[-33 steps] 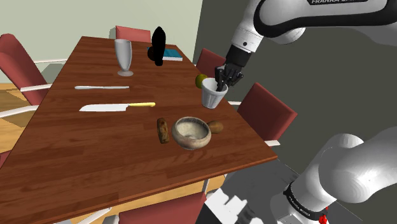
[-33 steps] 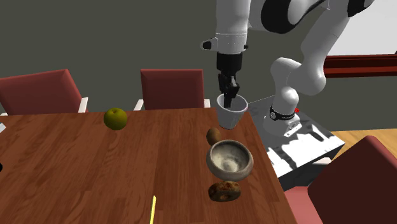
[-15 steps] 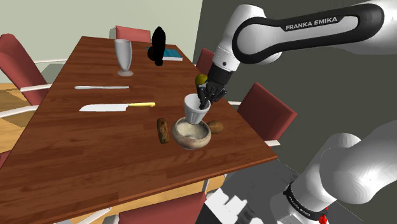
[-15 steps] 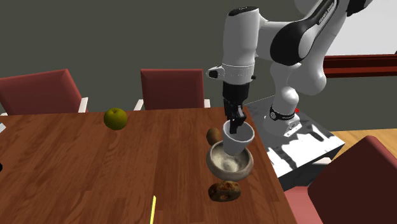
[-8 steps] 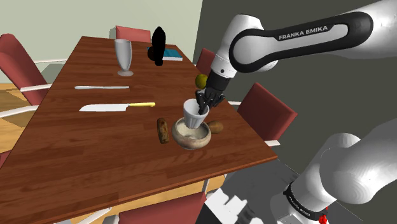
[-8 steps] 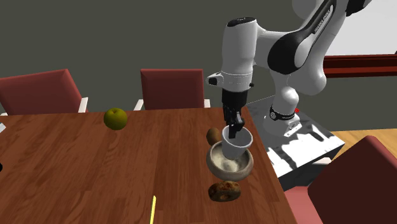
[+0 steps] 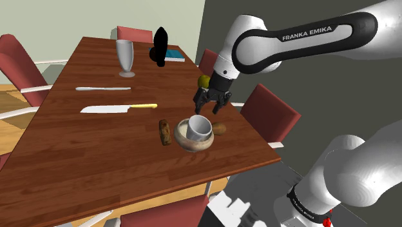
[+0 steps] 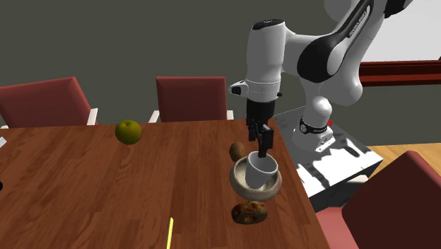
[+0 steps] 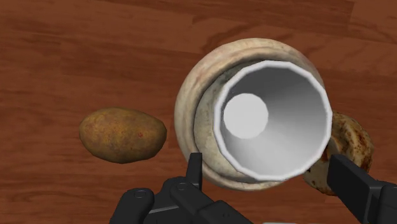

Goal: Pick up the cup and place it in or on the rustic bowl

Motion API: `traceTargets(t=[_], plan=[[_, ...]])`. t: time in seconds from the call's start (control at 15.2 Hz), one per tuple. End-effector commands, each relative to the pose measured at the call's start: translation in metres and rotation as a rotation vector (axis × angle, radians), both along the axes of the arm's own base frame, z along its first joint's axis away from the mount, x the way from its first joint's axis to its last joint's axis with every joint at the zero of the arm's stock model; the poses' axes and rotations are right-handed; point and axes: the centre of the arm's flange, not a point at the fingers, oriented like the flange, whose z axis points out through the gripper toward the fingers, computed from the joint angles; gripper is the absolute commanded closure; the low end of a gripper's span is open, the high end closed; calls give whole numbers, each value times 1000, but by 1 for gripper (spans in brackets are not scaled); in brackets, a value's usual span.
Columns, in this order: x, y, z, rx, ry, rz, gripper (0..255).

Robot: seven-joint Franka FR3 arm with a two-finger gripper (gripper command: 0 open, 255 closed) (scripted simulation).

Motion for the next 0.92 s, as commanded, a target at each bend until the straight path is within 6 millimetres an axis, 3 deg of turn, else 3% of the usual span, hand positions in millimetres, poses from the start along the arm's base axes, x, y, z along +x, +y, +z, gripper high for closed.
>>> traceTargets(t=[0.0, 0.07, 0.33, 0.86], plan=[[0, 0, 0, 0, 0, 0, 0], [0, 0, 0, 0, 0, 0, 0], [-4, -9, 49, 0, 0, 0, 0], [-4, -9, 49, 0, 0, 0, 0]])
